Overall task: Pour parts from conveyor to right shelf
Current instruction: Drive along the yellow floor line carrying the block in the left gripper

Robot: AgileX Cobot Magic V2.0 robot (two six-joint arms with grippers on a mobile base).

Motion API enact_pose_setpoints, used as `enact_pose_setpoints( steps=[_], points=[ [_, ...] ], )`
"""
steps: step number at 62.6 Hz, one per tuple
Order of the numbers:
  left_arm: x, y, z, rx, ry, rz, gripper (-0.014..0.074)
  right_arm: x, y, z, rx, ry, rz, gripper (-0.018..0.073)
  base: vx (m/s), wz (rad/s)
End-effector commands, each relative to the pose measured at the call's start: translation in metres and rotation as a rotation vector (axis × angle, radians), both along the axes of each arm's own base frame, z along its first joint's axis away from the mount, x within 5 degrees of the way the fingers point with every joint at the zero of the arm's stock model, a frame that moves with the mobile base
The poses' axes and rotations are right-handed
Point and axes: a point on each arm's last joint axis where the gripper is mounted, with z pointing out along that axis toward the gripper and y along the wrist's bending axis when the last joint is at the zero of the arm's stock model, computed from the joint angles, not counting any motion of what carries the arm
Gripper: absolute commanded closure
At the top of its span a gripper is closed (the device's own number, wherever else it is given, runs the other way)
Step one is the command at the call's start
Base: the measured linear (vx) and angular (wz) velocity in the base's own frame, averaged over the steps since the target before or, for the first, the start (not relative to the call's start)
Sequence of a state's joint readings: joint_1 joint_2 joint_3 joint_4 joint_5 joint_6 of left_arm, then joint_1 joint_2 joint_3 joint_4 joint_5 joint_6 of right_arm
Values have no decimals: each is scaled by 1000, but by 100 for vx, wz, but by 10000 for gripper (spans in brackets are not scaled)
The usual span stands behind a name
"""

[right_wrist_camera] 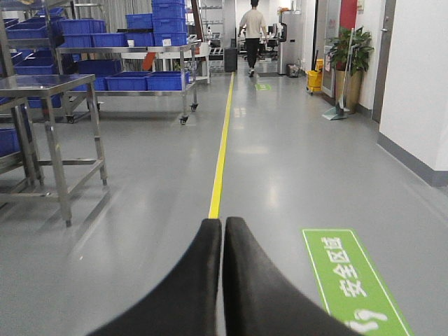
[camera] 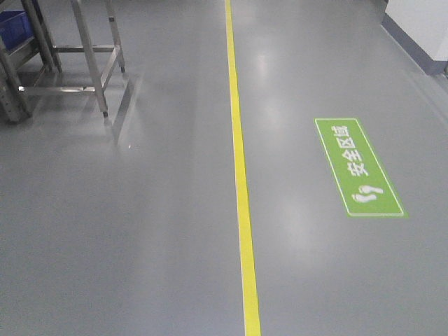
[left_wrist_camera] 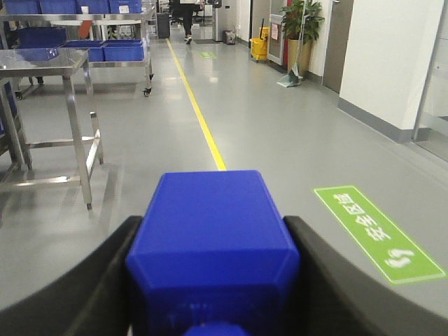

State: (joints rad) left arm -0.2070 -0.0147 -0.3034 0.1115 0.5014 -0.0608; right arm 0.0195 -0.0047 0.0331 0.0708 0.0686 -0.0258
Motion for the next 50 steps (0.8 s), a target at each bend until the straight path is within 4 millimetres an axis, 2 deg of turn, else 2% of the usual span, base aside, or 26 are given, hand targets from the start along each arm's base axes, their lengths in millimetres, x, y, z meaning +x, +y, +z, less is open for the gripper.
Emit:
enact_pose_setpoints(
  steps=[1,50],
  points=[
    [-3,0,16,-24,-111,-17,603,2,-1,1,-12,-45,-8,568,80,-4],
    [-3,0,16,-23,-110,-17,603,2,-1,1,-12,-45,-8,568,83,3]
  ],
)
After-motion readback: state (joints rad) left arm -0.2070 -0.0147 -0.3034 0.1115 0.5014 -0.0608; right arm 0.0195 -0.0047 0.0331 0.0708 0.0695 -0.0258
